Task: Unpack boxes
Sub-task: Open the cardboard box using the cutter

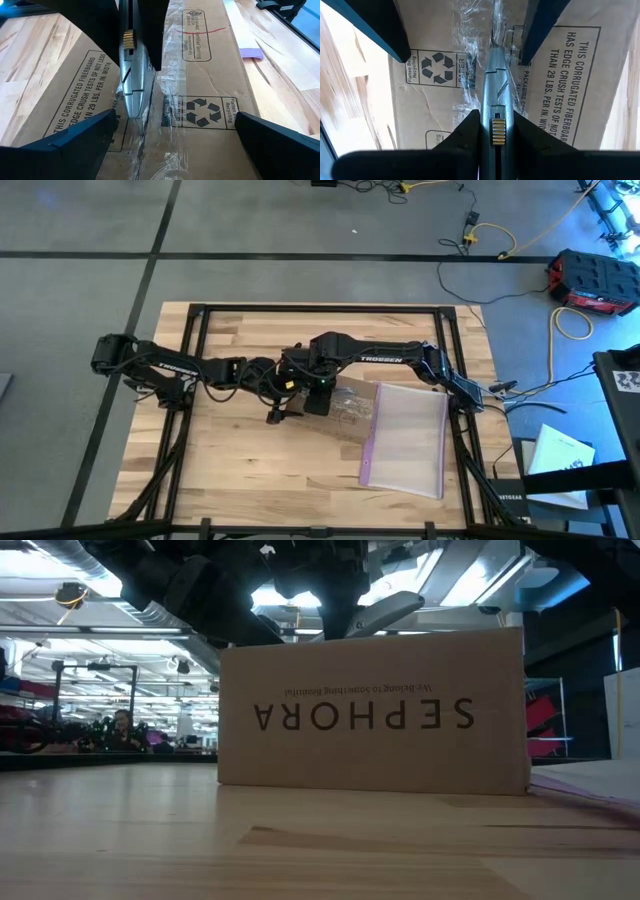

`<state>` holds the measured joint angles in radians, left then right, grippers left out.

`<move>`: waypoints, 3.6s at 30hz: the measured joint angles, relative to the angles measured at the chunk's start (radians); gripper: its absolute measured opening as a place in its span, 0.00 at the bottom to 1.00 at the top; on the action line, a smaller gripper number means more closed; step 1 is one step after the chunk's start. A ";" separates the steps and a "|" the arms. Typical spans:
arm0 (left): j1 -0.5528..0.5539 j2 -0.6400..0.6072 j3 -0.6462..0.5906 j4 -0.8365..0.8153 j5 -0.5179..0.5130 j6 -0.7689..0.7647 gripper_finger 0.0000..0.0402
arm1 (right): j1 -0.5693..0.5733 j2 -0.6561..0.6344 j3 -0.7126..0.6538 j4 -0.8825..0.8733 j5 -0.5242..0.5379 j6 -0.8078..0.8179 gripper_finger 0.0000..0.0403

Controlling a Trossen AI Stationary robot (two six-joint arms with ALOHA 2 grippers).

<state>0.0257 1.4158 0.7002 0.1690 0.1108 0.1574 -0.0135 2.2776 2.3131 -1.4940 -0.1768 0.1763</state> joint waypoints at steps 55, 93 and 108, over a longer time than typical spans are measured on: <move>0.000 0.000 0.001 0.001 0.001 0.000 1.00 | 0.021 -0.024 -0.053 -0.081 0.010 0.030 0.14; -0.007 0.000 0.001 -0.007 -0.003 -0.012 1.00 | 0.020 -0.045 -0.094 -0.068 0.000 0.053 0.14; 0.012 -0.003 -0.013 -0.058 0.006 0.004 1.00 | 0.021 -0.070 -0.098 -0.081 0.001 0.065 0.14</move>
<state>0.0377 1.4128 0.6876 0.1105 0.1173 0.1611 0.0071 2.2074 2.2154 -1.5749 -0.1761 0.2410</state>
